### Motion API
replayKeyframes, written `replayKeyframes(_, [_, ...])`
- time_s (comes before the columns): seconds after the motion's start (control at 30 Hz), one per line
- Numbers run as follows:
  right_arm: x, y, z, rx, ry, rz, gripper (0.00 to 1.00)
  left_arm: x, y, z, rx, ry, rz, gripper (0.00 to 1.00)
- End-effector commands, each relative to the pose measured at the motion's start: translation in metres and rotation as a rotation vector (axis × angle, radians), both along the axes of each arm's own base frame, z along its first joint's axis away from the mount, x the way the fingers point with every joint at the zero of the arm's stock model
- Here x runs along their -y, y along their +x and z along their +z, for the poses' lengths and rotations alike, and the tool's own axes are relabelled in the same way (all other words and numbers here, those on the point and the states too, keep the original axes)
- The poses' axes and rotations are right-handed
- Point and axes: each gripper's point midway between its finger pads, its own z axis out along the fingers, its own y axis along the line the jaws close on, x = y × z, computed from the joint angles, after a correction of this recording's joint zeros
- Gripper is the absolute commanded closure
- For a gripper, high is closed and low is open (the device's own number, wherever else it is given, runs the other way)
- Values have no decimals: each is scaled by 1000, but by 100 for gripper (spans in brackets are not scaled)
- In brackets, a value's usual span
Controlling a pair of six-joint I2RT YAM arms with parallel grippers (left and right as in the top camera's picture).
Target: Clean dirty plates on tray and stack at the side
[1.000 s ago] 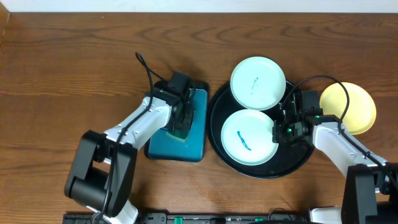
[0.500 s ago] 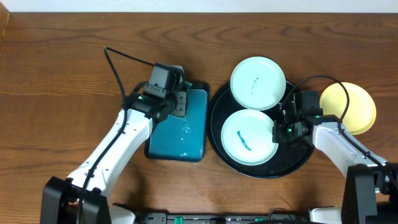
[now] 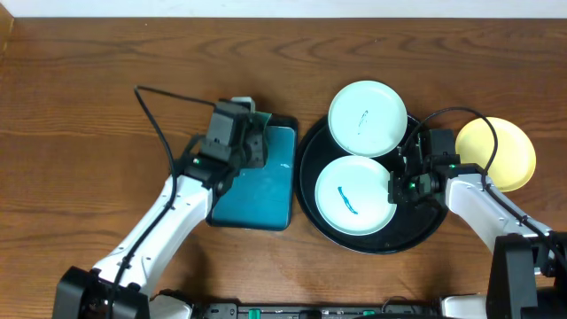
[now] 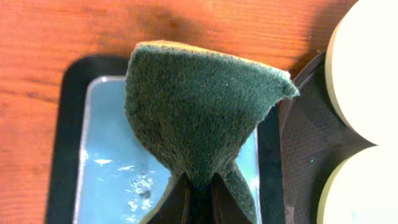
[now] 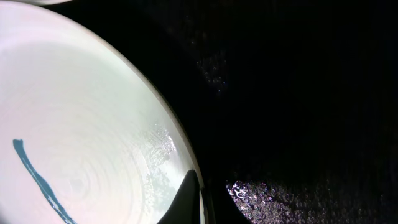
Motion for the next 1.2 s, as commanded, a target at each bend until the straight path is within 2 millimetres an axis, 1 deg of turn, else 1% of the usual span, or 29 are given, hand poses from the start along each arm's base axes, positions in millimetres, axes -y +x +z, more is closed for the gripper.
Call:
replayKeyframes(0.0, [5,-6,-14,-39,-45,-7,99,2,-6,3,27,-75,3,93])
replayKeyframes(0.13, [4,-6,-14,-39,-45,-7,99,-6,-7,-1,4,-143,59,93])
replayKeyframes(0.27, [4,-6,-14,-39,-45,-7,99,-3,-8,0,-20,-287,3,93])
replayKeyframes(0.33, [4,-6,-14,-39,-45,-7,99,-5,-9,4,-31,-357,-16,93])
replayKeyframes(0.47, [4,-6,-14,-39,-45,-7,99,-16,-9,12,-46,-462,-28,93])
replayKeyframes(0.6, [4,-6,-14,-37,-45,-7,99,-16,-15,28,-40,-579,-120,93])
replayKeyframes(0.73, [4,-6,-14,-38,-45,-7,99,-20,-14,30,-38,-597,-117,93])
replayKeyframes(1.17, [4,-5,-14,-35,-44,-7,99,-20,-14,30,-39,-597,-116,93])
